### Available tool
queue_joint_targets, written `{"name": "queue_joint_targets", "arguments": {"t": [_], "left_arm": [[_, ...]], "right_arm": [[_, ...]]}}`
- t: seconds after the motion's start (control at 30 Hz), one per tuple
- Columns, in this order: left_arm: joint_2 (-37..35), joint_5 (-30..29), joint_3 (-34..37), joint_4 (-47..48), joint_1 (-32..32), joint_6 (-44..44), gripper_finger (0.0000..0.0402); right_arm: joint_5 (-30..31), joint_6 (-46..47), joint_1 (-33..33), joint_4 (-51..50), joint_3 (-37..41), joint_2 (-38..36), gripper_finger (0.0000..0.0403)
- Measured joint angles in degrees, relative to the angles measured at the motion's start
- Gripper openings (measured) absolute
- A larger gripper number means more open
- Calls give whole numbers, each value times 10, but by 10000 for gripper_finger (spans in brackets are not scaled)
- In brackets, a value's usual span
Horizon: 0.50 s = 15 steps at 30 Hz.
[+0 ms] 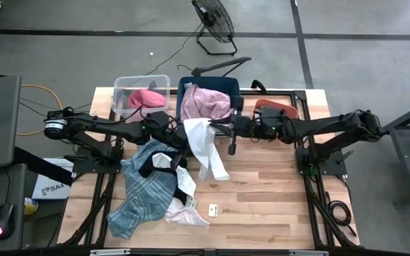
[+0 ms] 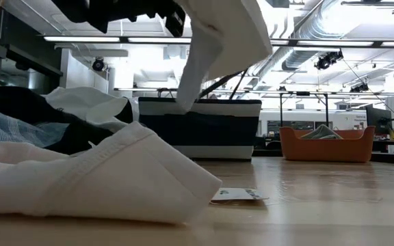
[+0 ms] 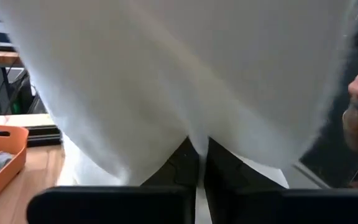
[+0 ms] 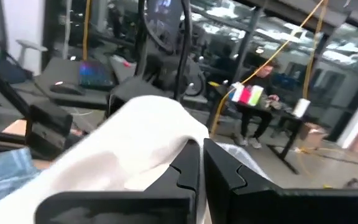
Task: Pick & Place Cloths
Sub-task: Put the white boxer into the transparent bin
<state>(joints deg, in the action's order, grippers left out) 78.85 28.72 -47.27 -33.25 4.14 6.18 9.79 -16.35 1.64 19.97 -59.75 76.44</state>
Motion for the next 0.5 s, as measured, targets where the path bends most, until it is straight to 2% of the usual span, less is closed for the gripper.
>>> {"name": "queue_joint_targets", "arguments": {"t": [0.37, 0.5], "left_arm": [[-15, -19, 0, 27, 0, -21, 2], [-49, -65, 0, 86, 0, -51, 2]], "right_arm": [[121, -53, 57, 3, 0, -19, 7], [184, -42, 75, 10, 0, -19, 34]]}}
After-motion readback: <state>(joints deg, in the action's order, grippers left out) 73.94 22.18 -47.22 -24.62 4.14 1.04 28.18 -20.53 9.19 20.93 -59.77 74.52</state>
